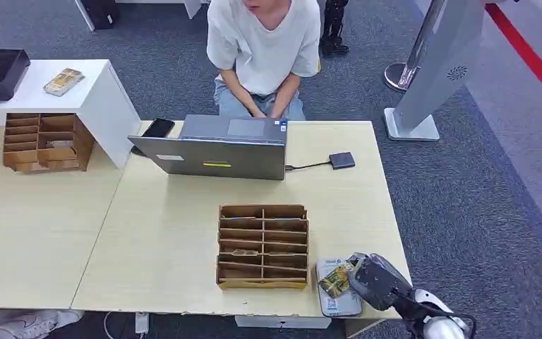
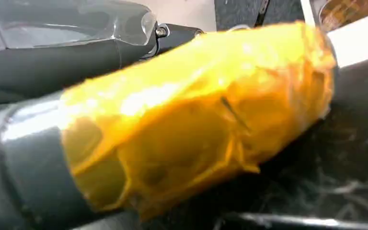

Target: Pass the card to the sensor for recognition and then transmit it.

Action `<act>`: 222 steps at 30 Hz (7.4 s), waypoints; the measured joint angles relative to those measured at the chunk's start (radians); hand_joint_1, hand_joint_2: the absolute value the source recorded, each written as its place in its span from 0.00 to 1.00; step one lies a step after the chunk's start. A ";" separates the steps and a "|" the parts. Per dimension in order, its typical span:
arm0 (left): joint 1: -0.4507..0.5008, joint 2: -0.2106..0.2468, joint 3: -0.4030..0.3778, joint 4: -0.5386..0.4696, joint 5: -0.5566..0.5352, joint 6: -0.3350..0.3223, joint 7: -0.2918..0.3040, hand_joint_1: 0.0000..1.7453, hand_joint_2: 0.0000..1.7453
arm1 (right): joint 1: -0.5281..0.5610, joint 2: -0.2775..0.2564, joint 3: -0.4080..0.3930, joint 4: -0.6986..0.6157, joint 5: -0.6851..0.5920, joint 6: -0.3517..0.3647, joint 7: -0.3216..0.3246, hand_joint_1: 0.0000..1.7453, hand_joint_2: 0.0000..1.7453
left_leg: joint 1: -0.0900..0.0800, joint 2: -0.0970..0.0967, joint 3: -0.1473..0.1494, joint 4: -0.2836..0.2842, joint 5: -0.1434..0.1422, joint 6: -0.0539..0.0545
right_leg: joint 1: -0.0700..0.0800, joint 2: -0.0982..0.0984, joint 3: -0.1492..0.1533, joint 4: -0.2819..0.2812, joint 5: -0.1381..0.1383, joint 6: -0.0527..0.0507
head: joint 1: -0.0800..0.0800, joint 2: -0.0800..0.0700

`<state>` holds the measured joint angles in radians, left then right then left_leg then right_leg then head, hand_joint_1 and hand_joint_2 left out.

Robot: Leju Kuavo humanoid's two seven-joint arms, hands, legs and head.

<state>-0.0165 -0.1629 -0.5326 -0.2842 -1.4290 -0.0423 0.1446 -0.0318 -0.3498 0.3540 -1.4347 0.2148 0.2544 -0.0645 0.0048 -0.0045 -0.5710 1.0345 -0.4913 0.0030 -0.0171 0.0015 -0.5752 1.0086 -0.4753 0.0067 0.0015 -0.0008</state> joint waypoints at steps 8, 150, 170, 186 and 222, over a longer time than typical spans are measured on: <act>-0.004 0.005 -0.048 0.000 -0.012 0.047 -0.013 0.00 0.00 | -0.007 0.000 0.013 0.003 0.029 -0.018 0.032 1.00 1.00 | 0.000 0.000 0.000 0.000 0.000 0.000 | 0.000 0.000 0.000 0.000 0.000 0.000 | 0.000 0.000; -0.136 0.110 -0.740 -0.032 0.125 0.431 -0.222 0.00 0.00 | -0.135 0.409 0.057 -0.266 0.788 -0.611 -0.009 1.00 1.00 | 0.015 -0.015 -0.009 0.000 0.003 -0.011 | 0.013 -0.012 -0.003 0.000 -0.001 -0.007 | 0.001 0.000; -0.140 0.121 -0.764 -0.047 0.174 0.428 -0.240 0.00 0.00 | -0.293 0.467 0.113 -0.057 0.986 -0.547 0.136 0.00 1.00 | 0.015 -0.018 -0.010 0.000 0.003 -0.012 | 0.013 -0.014 -0.003 0.000 -0.001 -0.008 | 0.001 0.000; -0.138 0.131 -0.766 -0.064 0.193 0.401 -0.243 0.00 0.00 | -0.306 0.480 0.131 0.003 0.954 -0.522 0.117 0.00 0.00 | 0.015 -0.020 -0.011 0.000 0.003 -0.012 | 0.013 -0.016 -0.003 0.000 -0.001 -0.008 | 0.002 0.000; -0.108 0.175 -0.806 -0.164 0.439 0.251 -0.192 0.00 0.00 | -0.144 0.423 0.156 -0.147 0.920 -0.517 0.018 0.00 1.00 | 0.014 -0.021 -0.013 0.000 0.004 -0.012 | 0.012 -0.017 -0.005 0.000 -0.002 -0.008 | 0.002 0.000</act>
<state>-0.1249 0.0118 -1.3390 -0.4486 -0.9899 0.2090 -0.0473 -0.1758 0.0732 0.5104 -1.5819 1.1349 -0.2621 -0.0469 0.0191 -0.0258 -0.5836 1.0349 -0.4878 -0.0093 -0.0054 -0.0151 -0.5801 1.0086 -0.4768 -0.0010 0.0031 -0.0011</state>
